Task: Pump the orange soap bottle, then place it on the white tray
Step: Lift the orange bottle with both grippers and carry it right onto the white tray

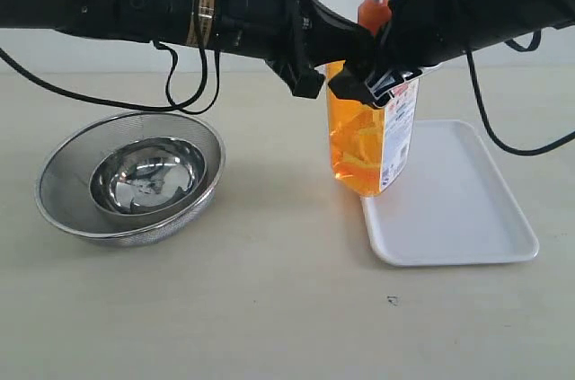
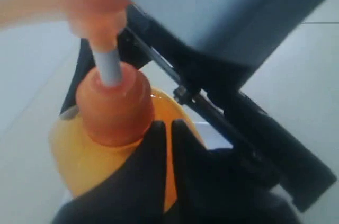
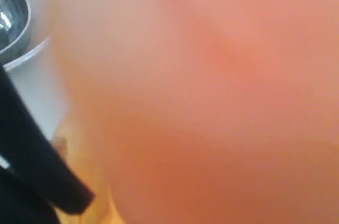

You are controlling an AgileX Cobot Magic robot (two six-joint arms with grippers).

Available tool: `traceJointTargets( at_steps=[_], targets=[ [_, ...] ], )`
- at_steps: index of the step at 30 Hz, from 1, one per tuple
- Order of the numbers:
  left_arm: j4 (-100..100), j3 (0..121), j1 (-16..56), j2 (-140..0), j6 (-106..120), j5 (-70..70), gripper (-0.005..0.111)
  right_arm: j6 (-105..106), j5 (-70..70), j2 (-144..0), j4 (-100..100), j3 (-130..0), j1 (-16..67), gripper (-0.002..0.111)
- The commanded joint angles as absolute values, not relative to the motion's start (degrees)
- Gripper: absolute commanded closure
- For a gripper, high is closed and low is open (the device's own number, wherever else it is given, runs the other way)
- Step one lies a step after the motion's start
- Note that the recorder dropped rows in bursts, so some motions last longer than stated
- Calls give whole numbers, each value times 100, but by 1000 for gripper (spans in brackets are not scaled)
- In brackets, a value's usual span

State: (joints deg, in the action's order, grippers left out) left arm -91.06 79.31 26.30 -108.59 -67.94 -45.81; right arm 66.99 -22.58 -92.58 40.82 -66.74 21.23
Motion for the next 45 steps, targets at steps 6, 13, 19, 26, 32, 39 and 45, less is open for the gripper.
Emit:
traceJointTargets(
  at_steps=[6,13,19,26,32,39,45],
  targets=[
    [-9289,8317,2993,-11396,-7106,-5011,102,6620,-1845,-9131,4248,-6796,1997,108],
    [-9530,8718,3133,-11569,-7399,-4994,102,6582,-1886,-9131,4211,-6796,1779,108],
    [-9627,8936,3133,-11728,-7574,-5099,102,6532,-1923,-9131,4156,-6726,1627,108],
    [-9668,9006,3188,-11800,-7631,-5111,102,6532,-1753,-9131,4168,-6461,1425,108],
    [-9731,9006,3253,-11835,-7631,-4995,102,6532,-1653,-9131,4157,-6445,1369,108],
    [-9731,9006,3253,-11848,-7631,-4955,102,6532,-1546,-9131,4136,-6445,1369,108],
    [-9731,9006,3253,-11848,-7631,-4926,102,6532,-1600,-9131,4122,-6445,1369,108]
  ],
)
